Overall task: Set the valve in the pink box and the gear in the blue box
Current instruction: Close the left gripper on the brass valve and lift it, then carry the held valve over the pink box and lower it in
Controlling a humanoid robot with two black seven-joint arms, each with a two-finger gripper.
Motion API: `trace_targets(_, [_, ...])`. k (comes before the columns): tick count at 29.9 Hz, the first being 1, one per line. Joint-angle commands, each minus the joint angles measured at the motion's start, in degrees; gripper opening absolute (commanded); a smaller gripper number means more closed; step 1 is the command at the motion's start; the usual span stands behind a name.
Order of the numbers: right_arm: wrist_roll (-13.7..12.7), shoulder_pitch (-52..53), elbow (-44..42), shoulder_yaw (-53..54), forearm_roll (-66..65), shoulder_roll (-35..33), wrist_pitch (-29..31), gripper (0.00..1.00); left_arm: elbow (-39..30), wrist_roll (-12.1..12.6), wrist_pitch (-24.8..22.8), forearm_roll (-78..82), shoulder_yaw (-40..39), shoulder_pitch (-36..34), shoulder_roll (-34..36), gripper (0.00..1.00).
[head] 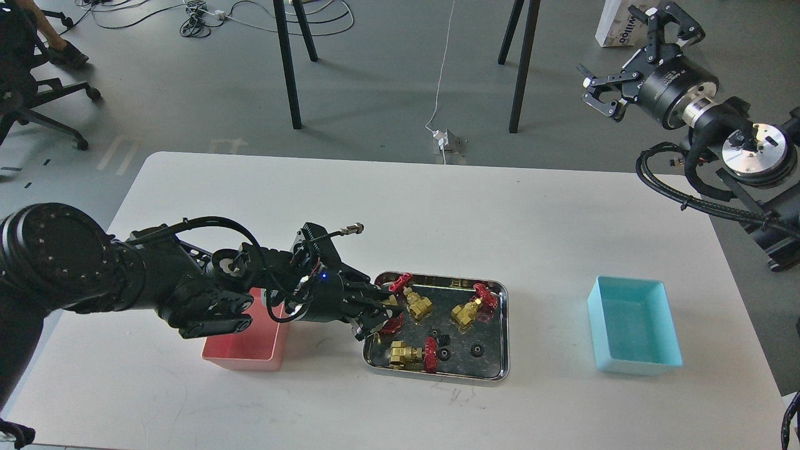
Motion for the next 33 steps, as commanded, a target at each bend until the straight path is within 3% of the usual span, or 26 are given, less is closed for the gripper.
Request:
trace_targets(1, [0.0, -0.33, 0.0, 0.0, 0.0, 0.08, 0.0, 1.0, -0.36, 0.0, 0.04, -0.09, -0.38, -0.17, 0.15, 0.13])
trace_targets(17, [0.0, -0.33, -0.17, -0.17, -0.09, 0.08, 0.0, 1.0, -0.8, 0.0, 0.04, -0.09, -1.44, -1.66, 3.49, 0.13])
trace_targets(20, [0.0, -0.33, -0.17, -0.17, -0.09, 0.08, 0.0, 1.0, -4.48, 0.0, 0.04, 0.0, -1.52, -3.15, 4.71, 0.13])
trace_targets(30, [0.0, -0.07, 0.18, 0.0, -0.09, 0.26, -0.43, 1.0, -14.95, 0.0, 0.04, 1.75, -4.51, -8.08, 15.86, 0.13])
trace_targets(33, [0.0, 0.98, 1.31, 0.79, 0.09, 0.78, -4.81, 1.0, -16.88, 0.0, 0.04, 4.29, -7.14, -8.7, 22.8, 0.13])
